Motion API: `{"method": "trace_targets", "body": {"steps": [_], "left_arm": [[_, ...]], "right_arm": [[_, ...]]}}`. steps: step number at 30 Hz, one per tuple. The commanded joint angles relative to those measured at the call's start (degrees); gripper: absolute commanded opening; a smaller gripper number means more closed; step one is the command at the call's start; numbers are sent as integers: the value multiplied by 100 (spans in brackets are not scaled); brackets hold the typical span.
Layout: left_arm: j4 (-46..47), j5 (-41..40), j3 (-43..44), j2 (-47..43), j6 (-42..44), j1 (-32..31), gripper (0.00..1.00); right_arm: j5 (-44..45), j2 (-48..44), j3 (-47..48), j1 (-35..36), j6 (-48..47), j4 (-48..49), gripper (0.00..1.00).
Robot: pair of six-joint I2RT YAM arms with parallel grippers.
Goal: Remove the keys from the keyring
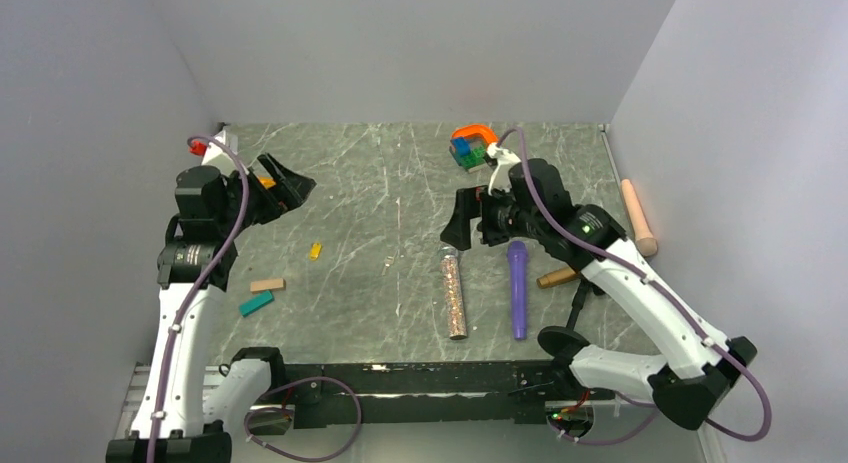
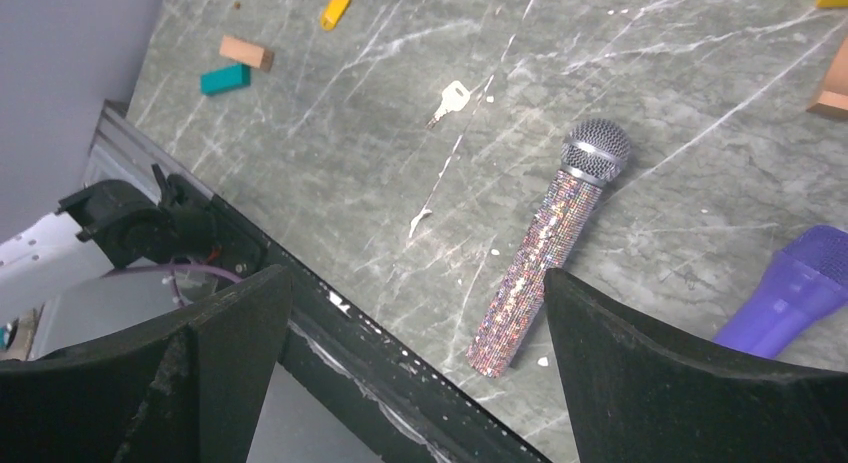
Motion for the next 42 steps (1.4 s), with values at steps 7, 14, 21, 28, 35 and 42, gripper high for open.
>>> {"method": "trace_targets", "body": {"steps": [7, 14, 21, 28, 35, 42], "left_arm": [[1266, -1081, -761, -1126, 320, -267, 100], [1877, -1803, -1648, -2403, 822, -278, 99], [1277, -1744, -1704, -2648, 1120, -271, 99], [211, -1483, -1453, -2374, 1237, -271, 99], [-474, -1644, -1931, -2595, 930, -276, 99], [-508, -1529, -2064, -2580, 918, -276, 99]], "right_arm": [[847, -1630, -1395, 3, 702, 1924, 100], [1687, -2236, -2077, 6, 1196, 2251, 100], [1973, -2459, -2253, 5, 1407, 1655, 100], [1866, -2685, -2315, 6, 1031, 897, 100], [1894, -2717, -2482, 5, 1240, 510, 100], [1704, -2570, -2562, 7, 1307, 586, 100]]}}
